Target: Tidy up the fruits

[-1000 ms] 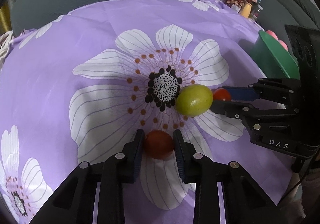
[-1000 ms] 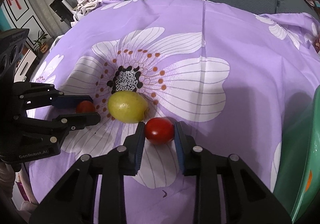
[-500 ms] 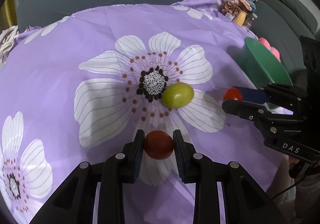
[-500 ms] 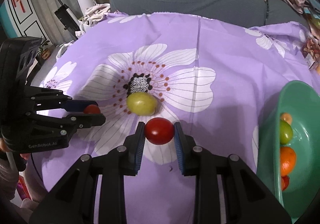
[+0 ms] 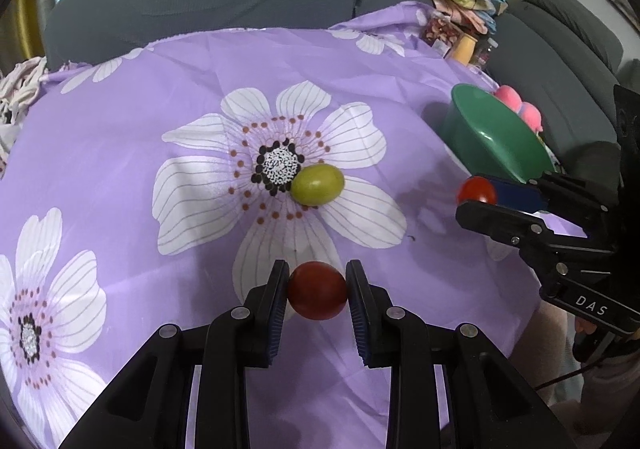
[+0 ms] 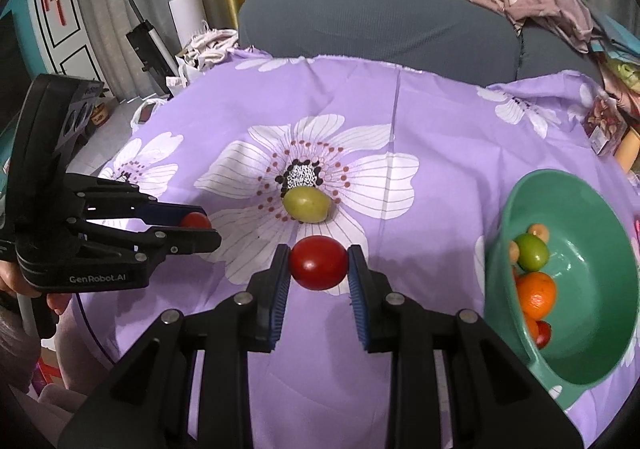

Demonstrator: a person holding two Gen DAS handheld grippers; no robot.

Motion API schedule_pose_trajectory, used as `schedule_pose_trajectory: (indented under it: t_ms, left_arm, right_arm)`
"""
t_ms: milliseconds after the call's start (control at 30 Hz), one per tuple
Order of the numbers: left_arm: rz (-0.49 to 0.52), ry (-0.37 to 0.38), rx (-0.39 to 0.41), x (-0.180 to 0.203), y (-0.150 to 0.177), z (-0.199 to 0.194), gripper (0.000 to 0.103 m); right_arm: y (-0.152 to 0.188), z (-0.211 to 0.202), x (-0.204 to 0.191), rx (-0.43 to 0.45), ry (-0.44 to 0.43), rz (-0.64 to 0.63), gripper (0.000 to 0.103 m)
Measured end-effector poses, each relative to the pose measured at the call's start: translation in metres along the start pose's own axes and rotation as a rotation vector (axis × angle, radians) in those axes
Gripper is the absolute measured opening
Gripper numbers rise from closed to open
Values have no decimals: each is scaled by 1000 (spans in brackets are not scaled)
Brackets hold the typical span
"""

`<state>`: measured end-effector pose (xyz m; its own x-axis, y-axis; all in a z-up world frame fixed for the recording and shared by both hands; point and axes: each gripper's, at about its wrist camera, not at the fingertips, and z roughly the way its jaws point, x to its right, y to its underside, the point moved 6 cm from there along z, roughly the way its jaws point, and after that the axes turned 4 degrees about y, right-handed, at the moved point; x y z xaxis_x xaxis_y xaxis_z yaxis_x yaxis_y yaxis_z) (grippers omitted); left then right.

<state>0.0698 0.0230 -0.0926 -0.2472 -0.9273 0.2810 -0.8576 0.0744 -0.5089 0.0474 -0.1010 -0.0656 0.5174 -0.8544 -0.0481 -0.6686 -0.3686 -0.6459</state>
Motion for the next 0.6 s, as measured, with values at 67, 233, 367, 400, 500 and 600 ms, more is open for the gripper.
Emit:
schedule_pose_trajectory:
  t_ms: [67, 233, 367, 400, 500, 600]
  left_arm:
    - [6, 2, 6, 5, 0, -3, 30]
    - [25, -1, 17, 14, 0, -9, 30]
    - [45, -2, 26, 22, -1, -14, 30]
    - [50, -3, 29, 24, -2, -15, 30]
    - [70, -5, 39, 33, -6, -20, 30]
    - [88, -4, 50, 40, -10, -24, 30]
  right_arm:
    - [0, -7, 0, 14, -1, -2, 29]
    - [2, -18, 1, 35, 0, -1, 29]
    - [4, -27, 2, 56, -3, 3, 29]
    - [4, -29, 2, 61, -3, 4, 29]
    - [5, -36, 5, 78, -1, 12, 29]
    - [6, -42, 9, 94, 3, 20, 29]
